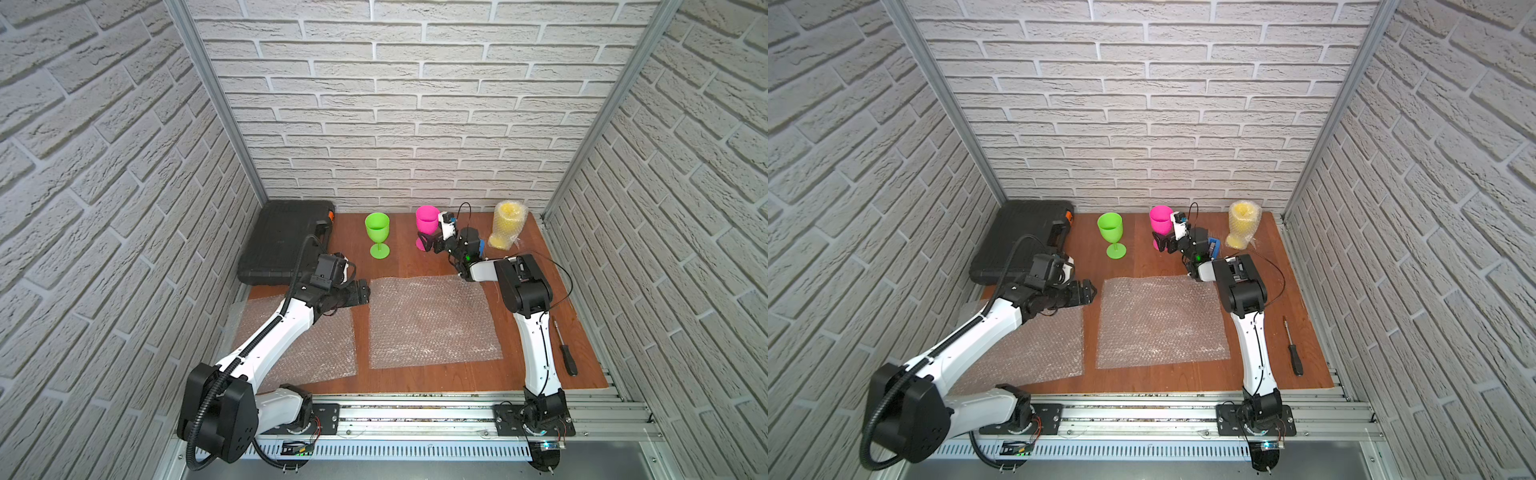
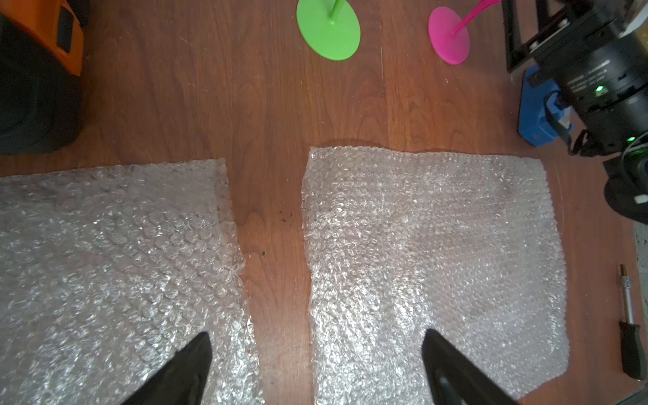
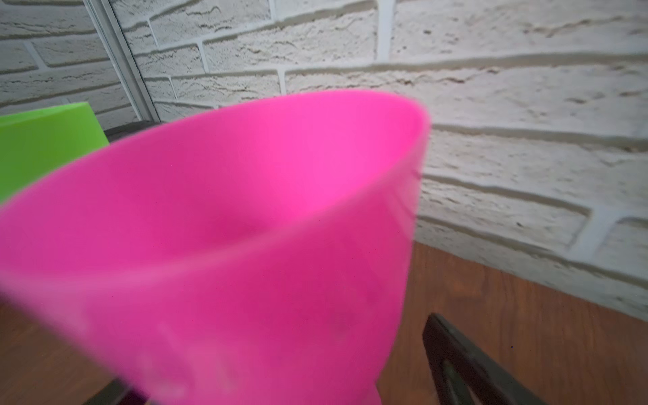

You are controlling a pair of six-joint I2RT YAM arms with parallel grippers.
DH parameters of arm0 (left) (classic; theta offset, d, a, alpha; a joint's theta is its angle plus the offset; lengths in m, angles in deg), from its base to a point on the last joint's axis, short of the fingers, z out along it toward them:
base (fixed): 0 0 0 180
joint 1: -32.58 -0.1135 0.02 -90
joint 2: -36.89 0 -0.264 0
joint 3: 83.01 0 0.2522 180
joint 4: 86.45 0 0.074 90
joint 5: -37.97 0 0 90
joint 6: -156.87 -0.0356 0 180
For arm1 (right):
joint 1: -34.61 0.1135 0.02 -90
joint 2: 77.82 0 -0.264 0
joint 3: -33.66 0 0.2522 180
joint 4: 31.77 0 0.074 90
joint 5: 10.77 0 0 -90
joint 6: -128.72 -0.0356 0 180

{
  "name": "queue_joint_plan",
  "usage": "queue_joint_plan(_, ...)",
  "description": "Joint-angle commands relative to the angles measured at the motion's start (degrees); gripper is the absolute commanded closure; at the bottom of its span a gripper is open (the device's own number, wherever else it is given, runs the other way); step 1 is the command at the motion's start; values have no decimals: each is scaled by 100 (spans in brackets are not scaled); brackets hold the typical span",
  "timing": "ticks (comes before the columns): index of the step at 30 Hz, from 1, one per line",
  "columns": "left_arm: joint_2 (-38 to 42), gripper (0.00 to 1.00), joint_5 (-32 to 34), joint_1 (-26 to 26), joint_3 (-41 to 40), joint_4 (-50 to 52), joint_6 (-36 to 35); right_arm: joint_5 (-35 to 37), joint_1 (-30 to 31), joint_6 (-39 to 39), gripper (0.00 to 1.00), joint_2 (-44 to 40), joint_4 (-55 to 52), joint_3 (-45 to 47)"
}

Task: Wrap wine glasses in bubble wrap
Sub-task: Pick up the wine glass at the center of the board.

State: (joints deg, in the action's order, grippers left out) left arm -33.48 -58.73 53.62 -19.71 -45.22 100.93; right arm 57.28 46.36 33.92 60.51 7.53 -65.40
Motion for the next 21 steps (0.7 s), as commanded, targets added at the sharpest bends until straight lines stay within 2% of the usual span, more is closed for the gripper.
queue_joint_plan(1,-84,7,-12,-37,27,-145,-93,-60,47,-89,0,127,476,-415)
queue_joint_plan(4,-122,7,2,-33,40,-136,-102,-75,45,-106,2,207,392,-597)
queue_joint_plan(10,-225,7,-42,-38,41,-180,-102,-107,46,-91,17,35,308,-492)
queue_joint_plan(15,-352,8,-118,-32,59,-200,-111,-96,45,-68,19,-289,372,-225)
queue_joint_plan(21,-628,11,-372,-11,93,-258,-83,-91,64,87,21,-1193,157,437)
